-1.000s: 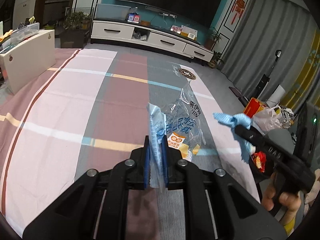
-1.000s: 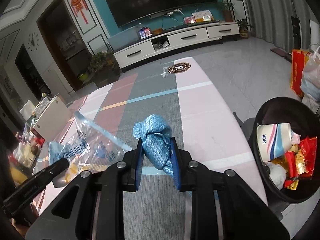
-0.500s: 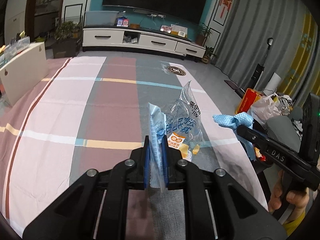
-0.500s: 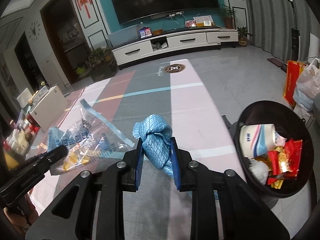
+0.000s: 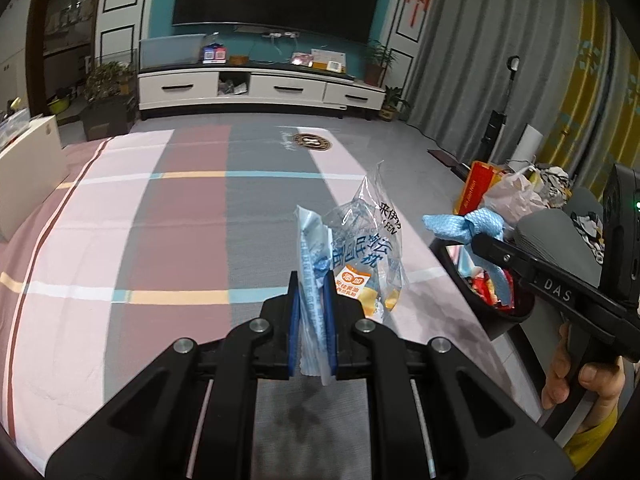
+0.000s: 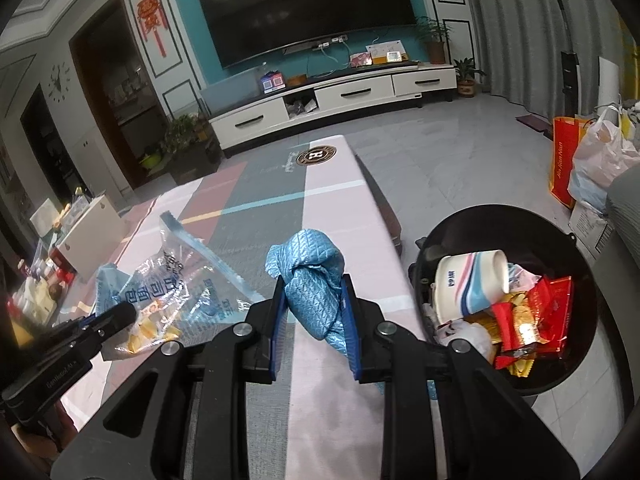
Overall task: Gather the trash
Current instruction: 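Carry snack bag and blue cloth into the black bin and open both tools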
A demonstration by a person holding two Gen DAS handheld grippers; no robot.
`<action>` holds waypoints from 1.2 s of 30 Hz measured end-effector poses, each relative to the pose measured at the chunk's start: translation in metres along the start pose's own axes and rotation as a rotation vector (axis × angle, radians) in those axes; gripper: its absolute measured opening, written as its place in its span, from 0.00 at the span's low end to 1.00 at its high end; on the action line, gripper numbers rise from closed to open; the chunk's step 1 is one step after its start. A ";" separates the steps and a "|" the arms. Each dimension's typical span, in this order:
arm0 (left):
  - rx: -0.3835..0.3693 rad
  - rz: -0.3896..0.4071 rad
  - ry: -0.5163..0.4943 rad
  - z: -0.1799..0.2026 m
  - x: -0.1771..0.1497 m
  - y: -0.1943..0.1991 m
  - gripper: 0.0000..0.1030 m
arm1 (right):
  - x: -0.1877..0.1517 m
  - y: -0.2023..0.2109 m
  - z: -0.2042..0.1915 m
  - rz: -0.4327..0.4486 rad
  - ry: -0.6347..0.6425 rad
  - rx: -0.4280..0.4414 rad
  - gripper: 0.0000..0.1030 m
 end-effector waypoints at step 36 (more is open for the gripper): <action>-0.164 -0.118 -0.286 0.211 0.021 -0.109 0.13 | -0.019 0.044 0.187 0.044 -0.365 -0.161 0.25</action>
Point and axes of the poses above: each gripper's, at about its wrist camera, not at the fingertips, and y roughly against the way its jaws point, z to its right, x to its top, the point moved 3 cm from there along -y, roughly the way its jaws point, and after that the axes turned 5 degrees about -z, right-handed, at the moved point
